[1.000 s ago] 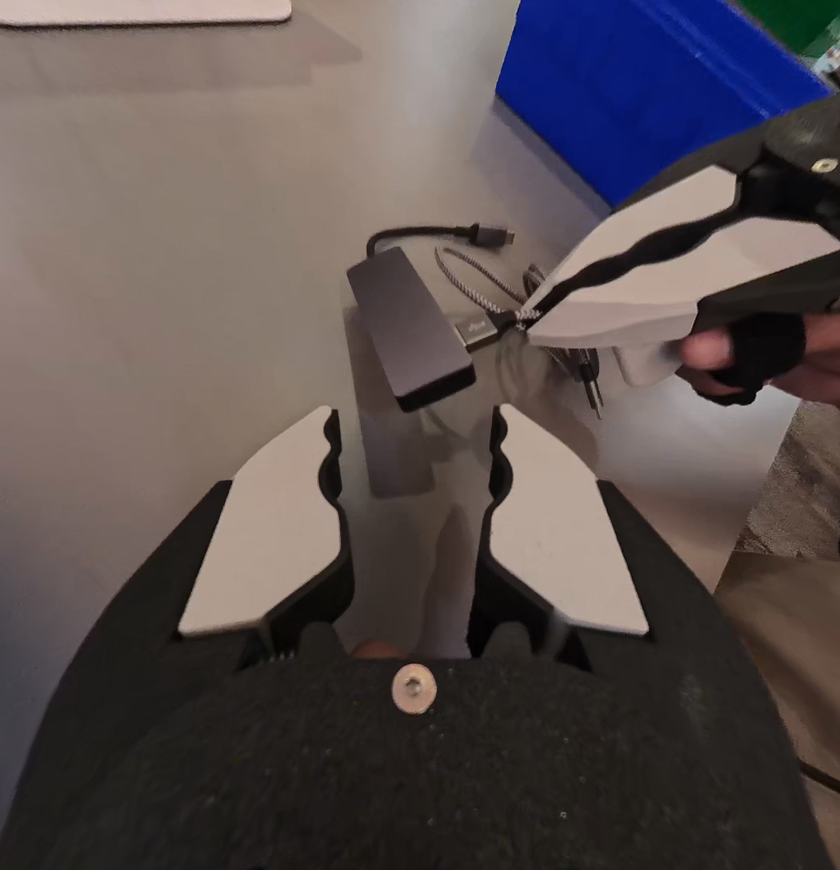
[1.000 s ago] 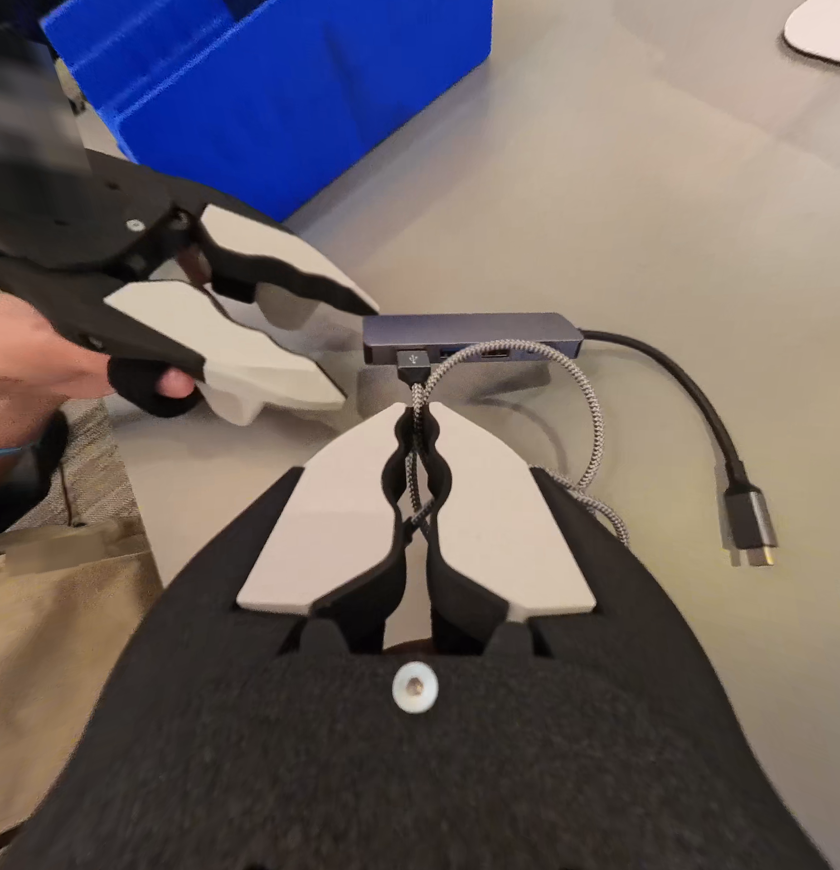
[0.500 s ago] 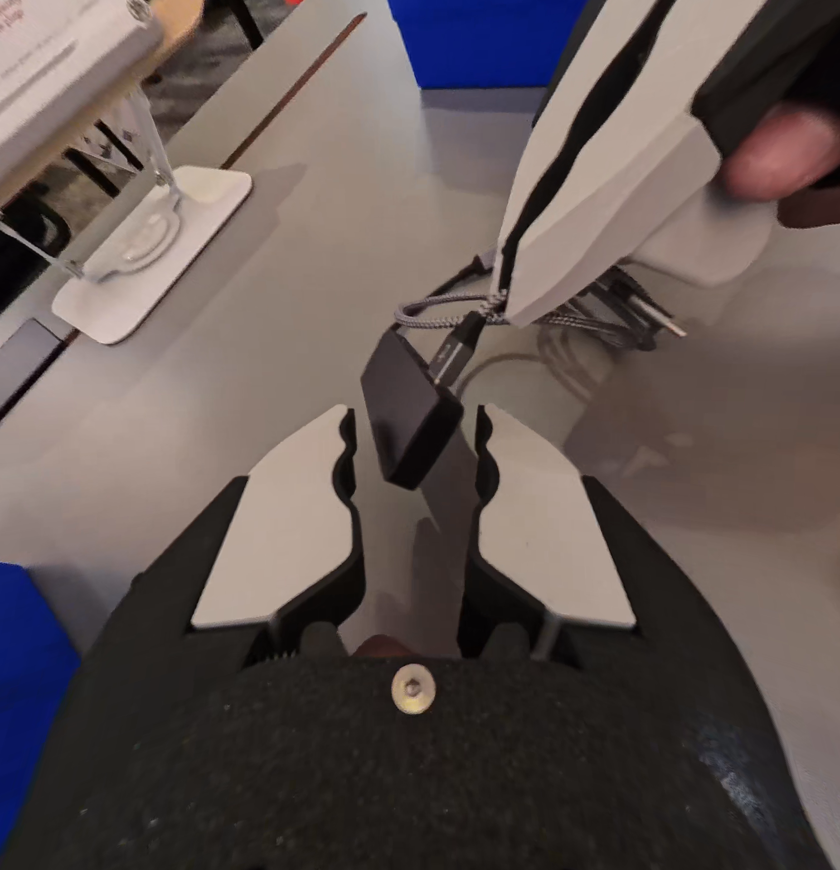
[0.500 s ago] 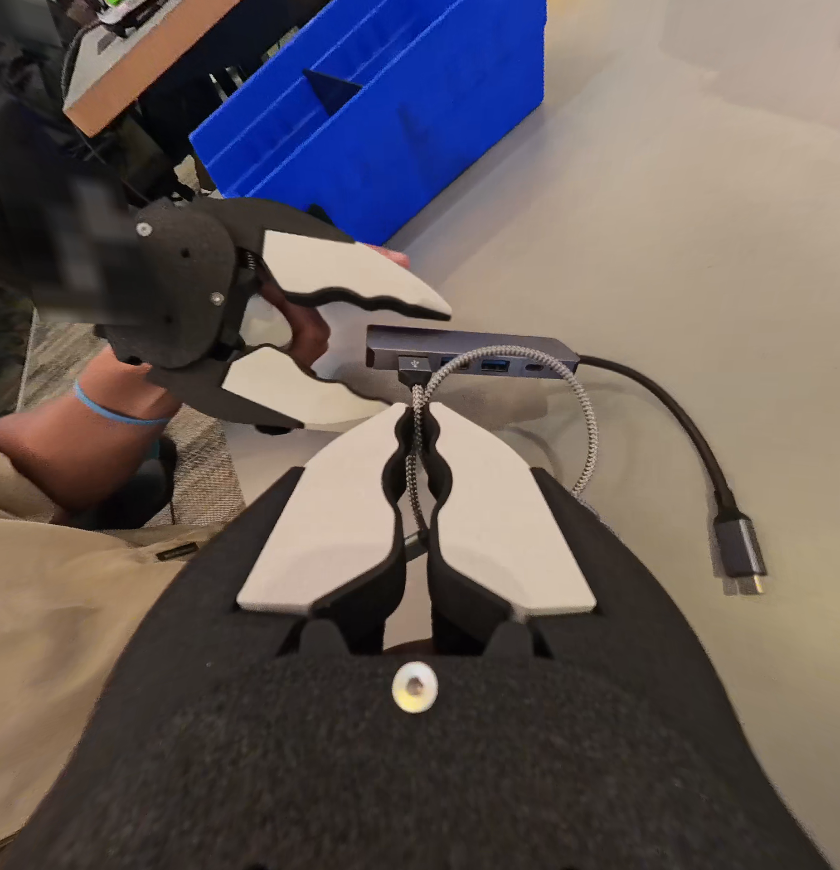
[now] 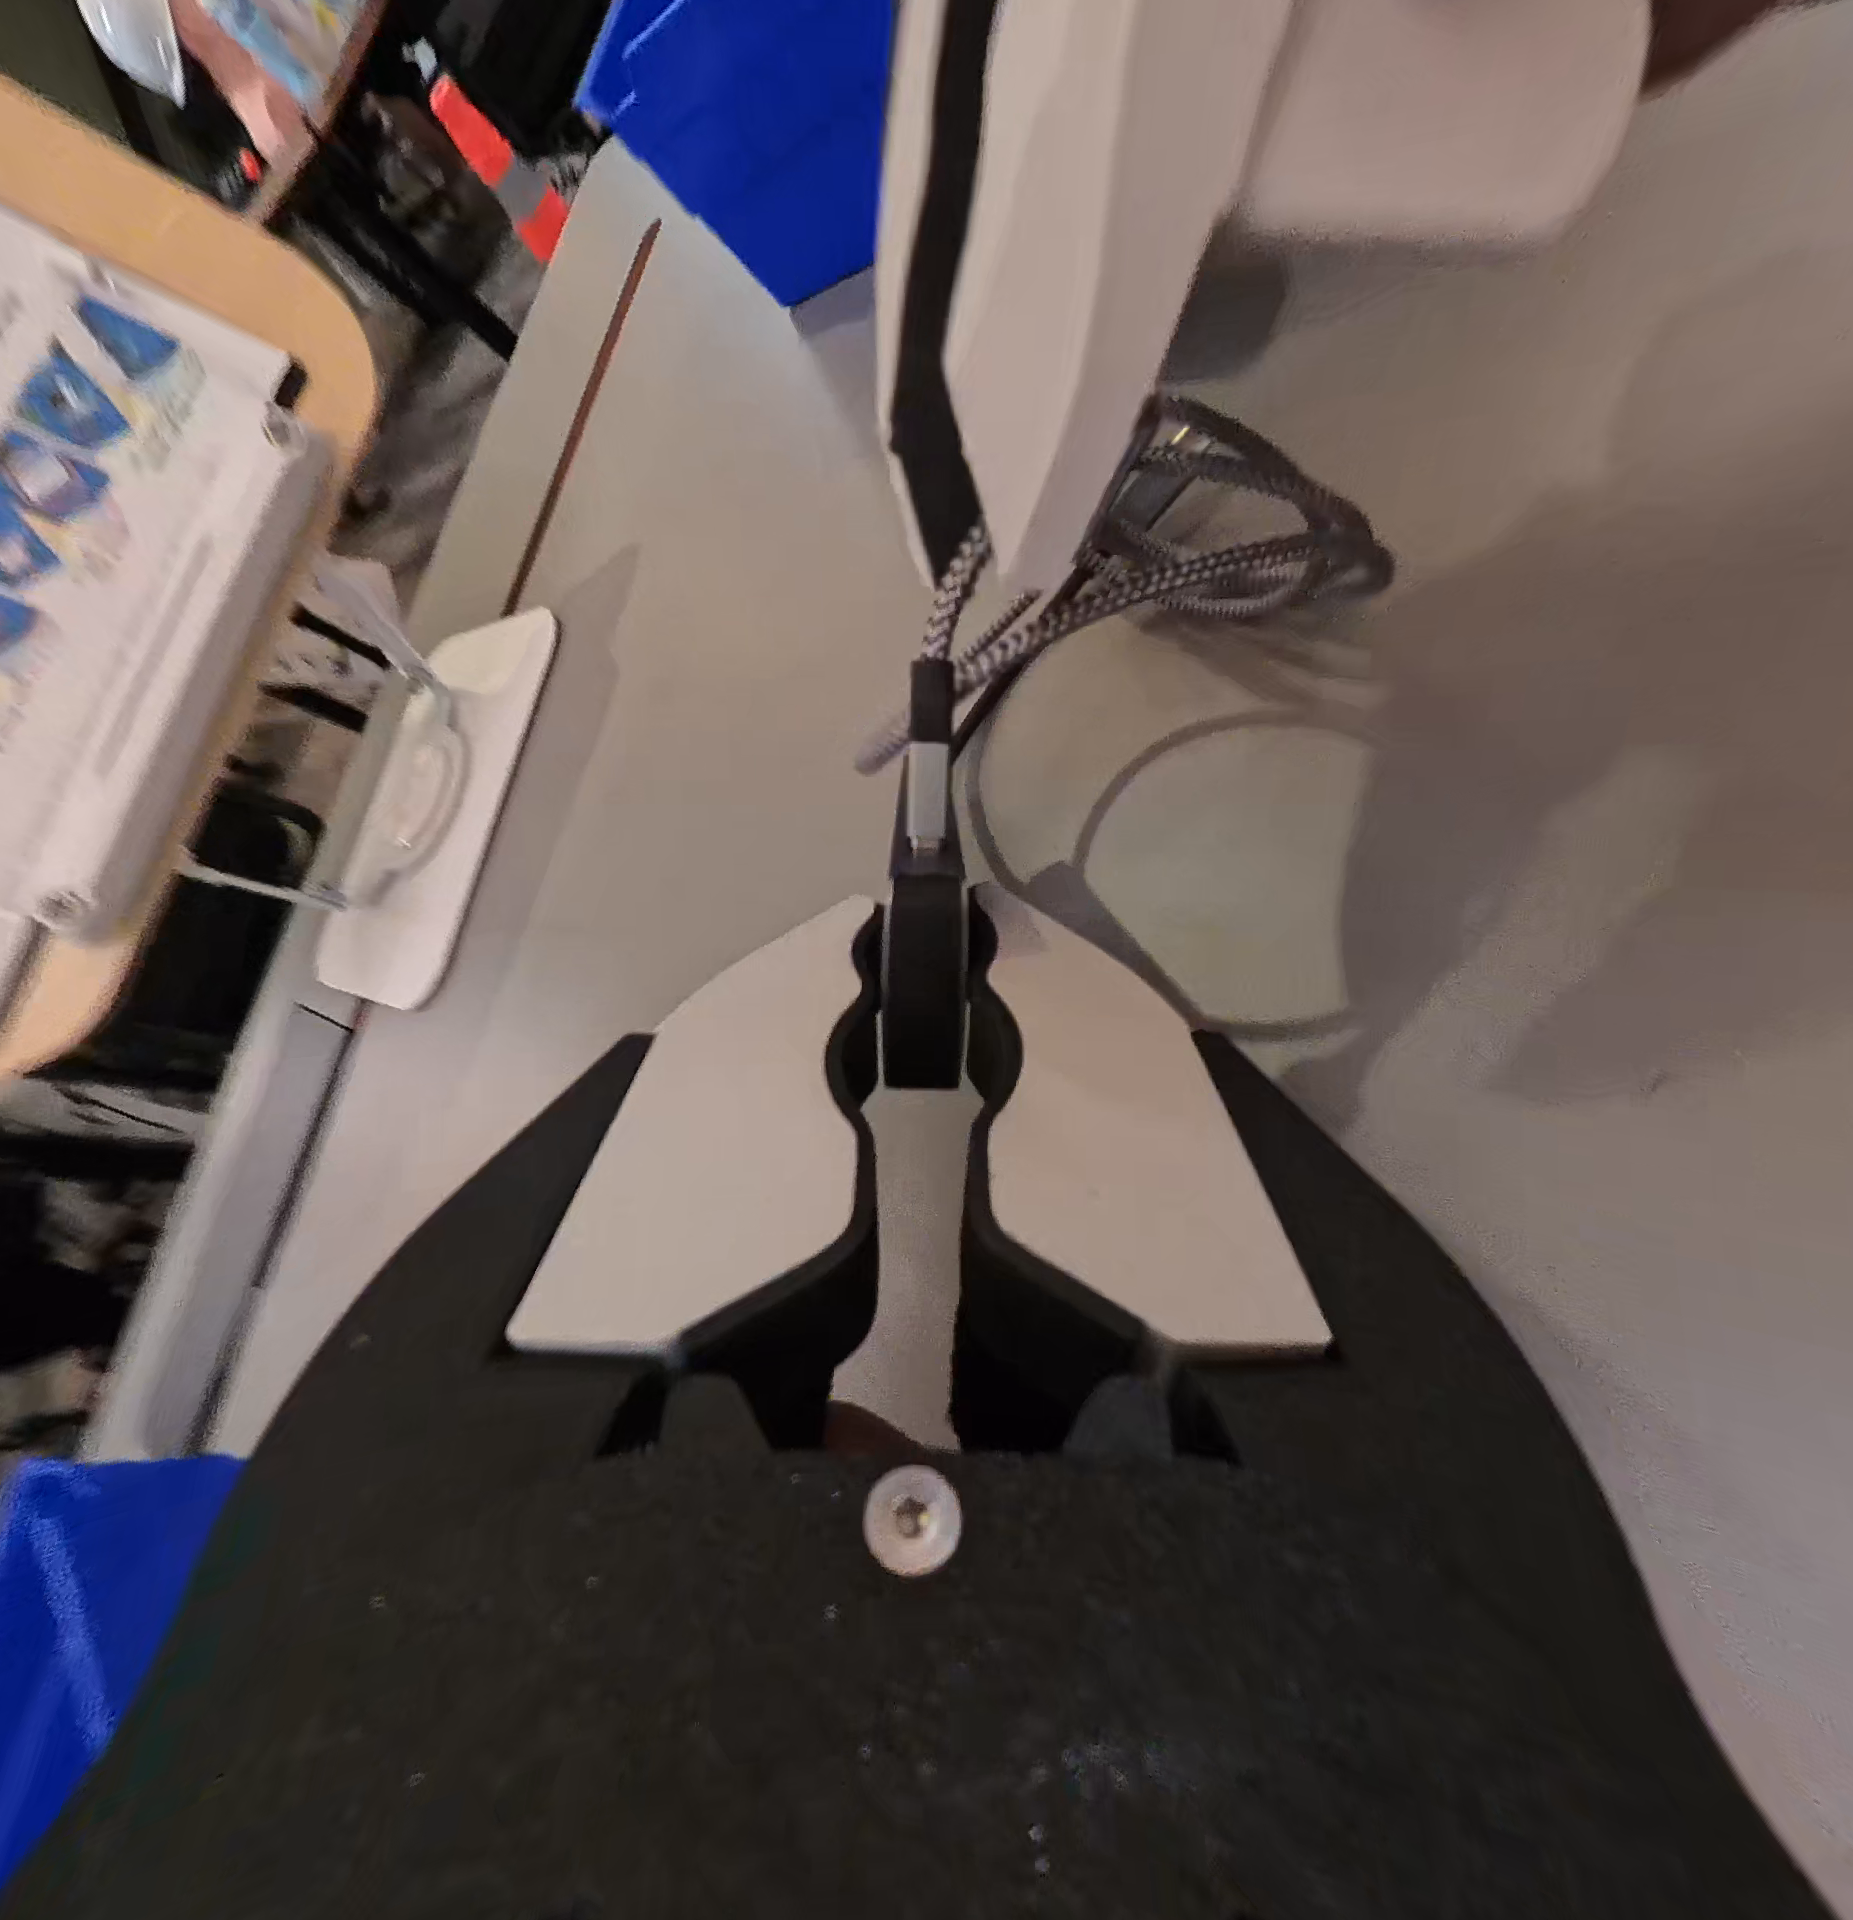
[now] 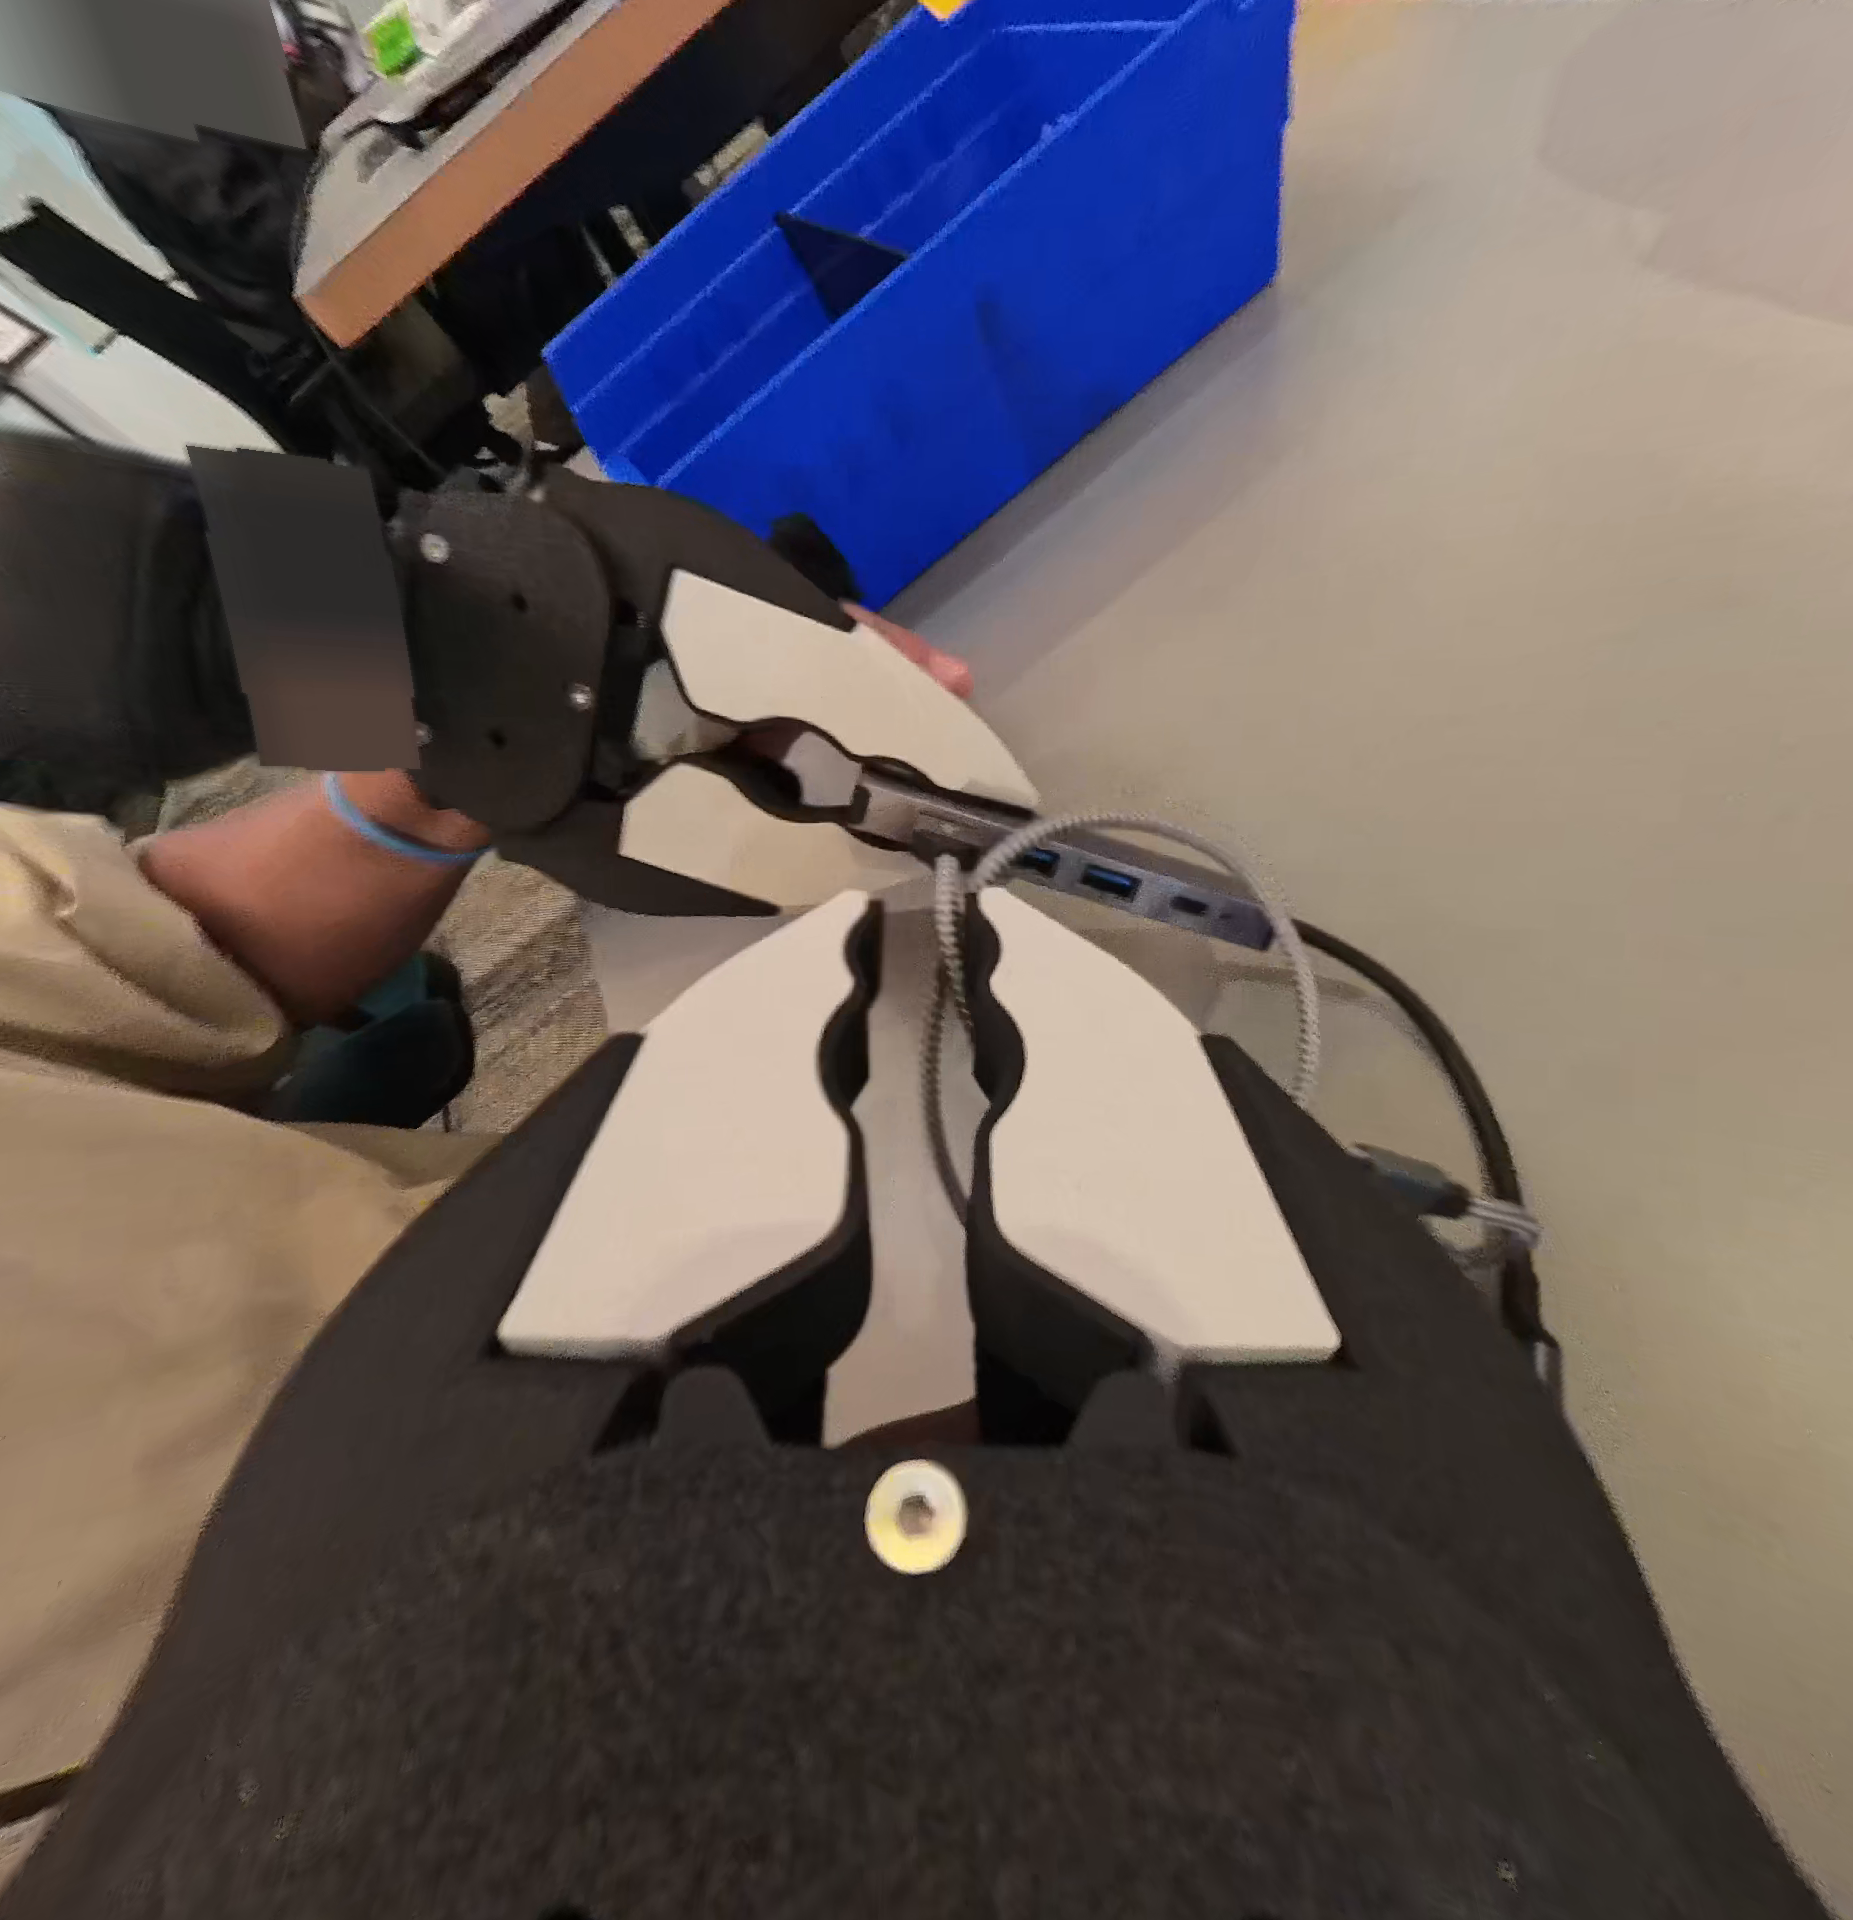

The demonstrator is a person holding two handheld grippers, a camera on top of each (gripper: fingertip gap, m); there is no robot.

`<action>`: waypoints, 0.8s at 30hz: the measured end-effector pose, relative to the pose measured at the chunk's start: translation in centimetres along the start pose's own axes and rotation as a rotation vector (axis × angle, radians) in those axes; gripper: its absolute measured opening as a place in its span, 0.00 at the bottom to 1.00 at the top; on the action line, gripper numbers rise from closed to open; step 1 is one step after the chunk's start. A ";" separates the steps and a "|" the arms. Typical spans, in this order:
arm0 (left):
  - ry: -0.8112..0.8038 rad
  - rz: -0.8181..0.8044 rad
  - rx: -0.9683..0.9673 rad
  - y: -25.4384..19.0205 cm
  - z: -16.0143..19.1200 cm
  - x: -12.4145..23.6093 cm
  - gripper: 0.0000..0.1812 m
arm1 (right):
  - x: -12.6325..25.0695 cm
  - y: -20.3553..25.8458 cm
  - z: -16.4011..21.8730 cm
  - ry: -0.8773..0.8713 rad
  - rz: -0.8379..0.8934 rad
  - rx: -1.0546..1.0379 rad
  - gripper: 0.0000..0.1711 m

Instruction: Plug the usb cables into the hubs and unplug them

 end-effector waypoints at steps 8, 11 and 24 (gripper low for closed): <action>0.022 -0.159 -0.244 2.5 -0.2 1.1 0.07 | 2.3 2.1 -1.4 -0.074 0.097 0.158 0.17; -0.008 -0.218 -0.276 3.6 -0.9 1.6 0.07 | 1.8 1.9 -2.4 -0.097 0.140 0.117 0.19; -0.141 -0.309 -0.344 5.7 -2.8 1.9 0.07 | 0.6 0.4 -5.0 -0.160 0.132 0.023 0.12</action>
Point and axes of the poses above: each gripper's, where its closed fingertips meet, x back along the fingers, z out of its underside, y = z × x across the jaws, the point moved 7 cm from there along x, back along the fingers, and after that the axes turned 13 degrees about y, right-handed, at the moved point
